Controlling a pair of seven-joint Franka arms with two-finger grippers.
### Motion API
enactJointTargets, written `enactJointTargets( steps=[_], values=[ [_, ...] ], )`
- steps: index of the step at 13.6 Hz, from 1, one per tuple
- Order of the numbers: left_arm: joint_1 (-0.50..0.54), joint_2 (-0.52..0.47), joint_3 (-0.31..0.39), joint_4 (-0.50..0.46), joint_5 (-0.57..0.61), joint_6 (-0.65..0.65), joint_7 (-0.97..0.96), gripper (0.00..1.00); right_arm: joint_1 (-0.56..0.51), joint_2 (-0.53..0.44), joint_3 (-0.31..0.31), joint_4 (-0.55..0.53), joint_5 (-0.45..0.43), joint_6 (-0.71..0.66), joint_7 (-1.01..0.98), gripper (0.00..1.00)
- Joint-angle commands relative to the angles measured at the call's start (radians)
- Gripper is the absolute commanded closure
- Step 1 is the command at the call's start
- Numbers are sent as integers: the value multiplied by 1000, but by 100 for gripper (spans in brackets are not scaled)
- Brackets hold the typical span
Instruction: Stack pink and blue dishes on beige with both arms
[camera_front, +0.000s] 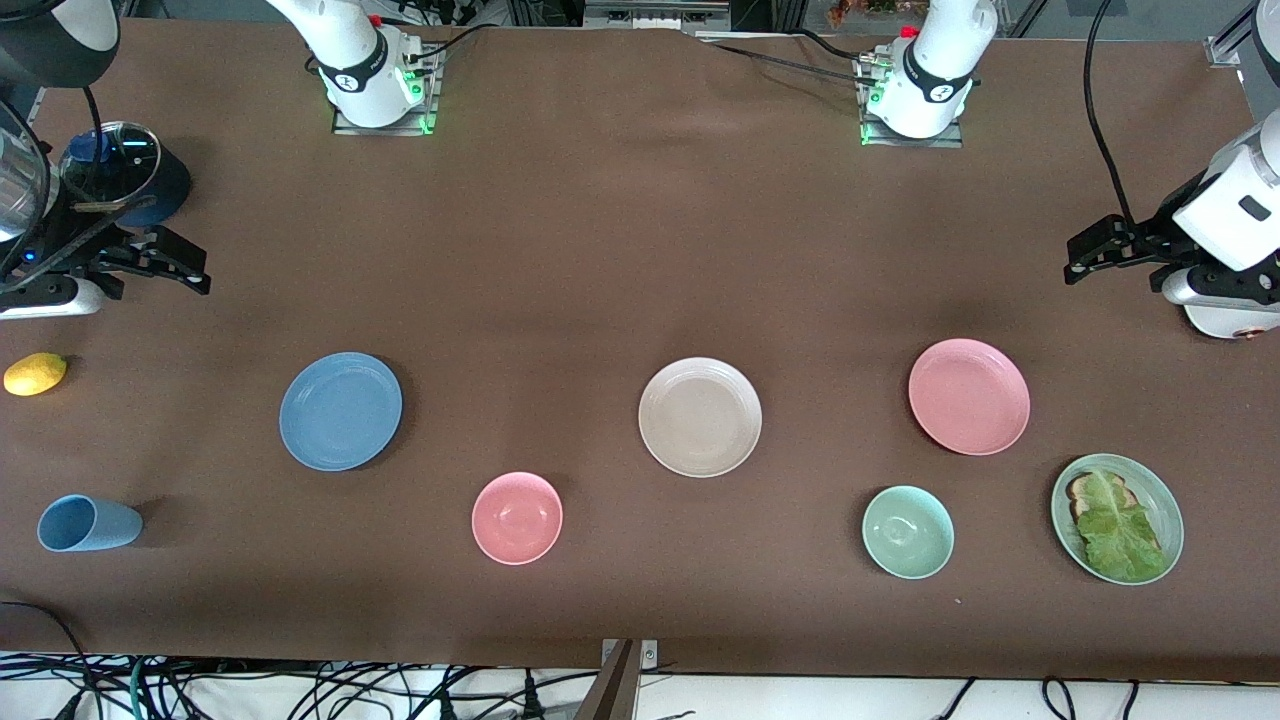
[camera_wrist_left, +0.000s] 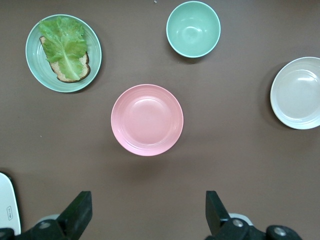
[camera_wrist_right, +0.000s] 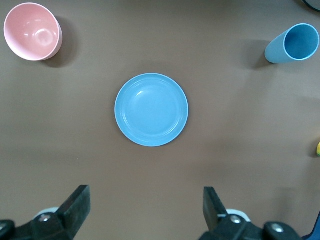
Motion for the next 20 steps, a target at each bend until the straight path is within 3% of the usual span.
enactJointTargets(
  steps=[1,20],
  values=[
    [-1,-2,2,14,-4,-9,13,0,-7,-13,3,-13,17,6,7,0],
    [4,4,5,32,1,-9,13,0,-7,-11,5,-11,20,4,6,0]
  ],
)
